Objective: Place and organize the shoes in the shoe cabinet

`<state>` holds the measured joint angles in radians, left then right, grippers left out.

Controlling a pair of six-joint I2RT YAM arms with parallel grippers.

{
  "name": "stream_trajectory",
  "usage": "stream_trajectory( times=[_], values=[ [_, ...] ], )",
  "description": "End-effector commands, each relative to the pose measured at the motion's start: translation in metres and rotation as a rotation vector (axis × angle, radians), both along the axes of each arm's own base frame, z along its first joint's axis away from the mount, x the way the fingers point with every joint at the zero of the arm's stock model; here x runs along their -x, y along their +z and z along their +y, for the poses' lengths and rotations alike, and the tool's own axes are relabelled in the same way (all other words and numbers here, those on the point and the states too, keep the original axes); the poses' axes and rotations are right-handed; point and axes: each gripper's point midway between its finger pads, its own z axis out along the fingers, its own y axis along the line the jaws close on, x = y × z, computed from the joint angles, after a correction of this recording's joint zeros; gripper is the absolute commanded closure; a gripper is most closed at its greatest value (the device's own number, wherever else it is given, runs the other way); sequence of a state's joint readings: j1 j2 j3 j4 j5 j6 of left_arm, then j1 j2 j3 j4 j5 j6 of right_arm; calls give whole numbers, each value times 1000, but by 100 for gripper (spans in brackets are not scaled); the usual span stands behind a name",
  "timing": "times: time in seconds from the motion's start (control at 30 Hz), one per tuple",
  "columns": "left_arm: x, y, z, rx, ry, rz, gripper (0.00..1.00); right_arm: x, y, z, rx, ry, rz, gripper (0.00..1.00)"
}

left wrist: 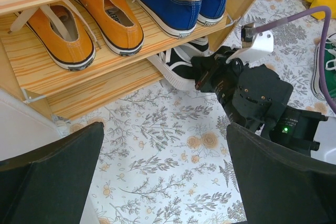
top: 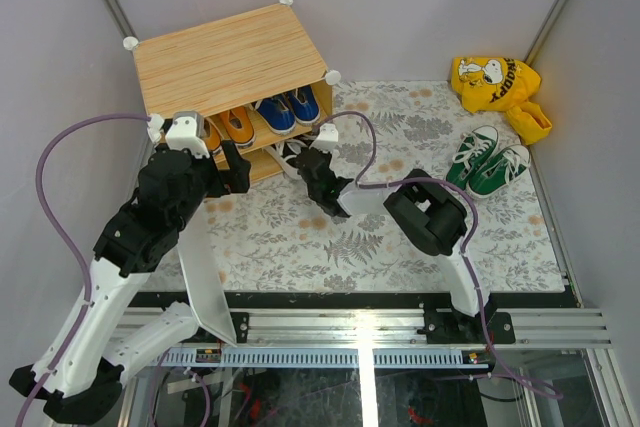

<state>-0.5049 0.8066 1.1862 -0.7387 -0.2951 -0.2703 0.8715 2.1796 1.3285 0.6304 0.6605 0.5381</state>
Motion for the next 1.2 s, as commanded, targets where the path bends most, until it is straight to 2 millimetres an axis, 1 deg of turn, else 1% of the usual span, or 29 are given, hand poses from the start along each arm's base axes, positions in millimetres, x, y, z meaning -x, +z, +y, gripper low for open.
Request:
stream_trajectory(
  times=[0.0,0.03,0.07,0.13,0.23,0.3,0.33,0.4,0.53,0.63,0.73,0.77,0.8,0.83,0.87,0.93,1.03,1.17],
  values=[
    [-1,7,-2,-3,-17,-41,0,-16,73,-1,-158,-188,-106,100],
    [0,7,-2,-2,-18,-42,0,-16,71,2,-157,-176,-100,100],
    [0,8,-2,-3,-17,-43,0,-16,71,8,-160,-156,-95,96],
    [1,9,-1,-2,-16,-49,0,-17,66,16,-157,-126,-76,79],
    [2,9,0,-1,-16,-53,0,-16,62,24,-153,-94,-54,61],
    [2,9,0,-3,-17,-50,0,-15,61,24,-156,-90,-46,51],
    [2,9,-1,-1,-18,-51,0,-14,61,24,-156,-88,-42,48],
    [2,10,-1,1,-20,-54,0,-13,62,25,-160,-74,-40,42],
    [2,10,-2,2,-22,-53,0,-3,70,28,-147,7,-61,35],
    [3,10,-2,-1,-23,-52,0,9,69,28,-91,83,-50,33],
    [3,10,-1,0,-22,-53,0,25,66,23,-35,154,-40,30],
    [3,10,-1,-2,-20,-53,0,30,65,20,-12,176,-38,27],
    [3,10,-1,-2,-20,-52,0,34,67,18,16,206,-42,20],
    [2,10,-1,-2,-19,-52,0,38,65,16,55,231,-39,6],
    [2,9,-1,-2,-18,-51,0,42,60,13,112,258,-23,0],
    [2,8,-2,-3,-20,-47,0,48,50,14,220,338,-8,1],
    [1,8,-2,-4,-17,-46,0,60,35,21,335,501,-4,0],
    [0,8,-2,-5,-18,-45,0,58,20,15,424,532,1,1]
  ],
)
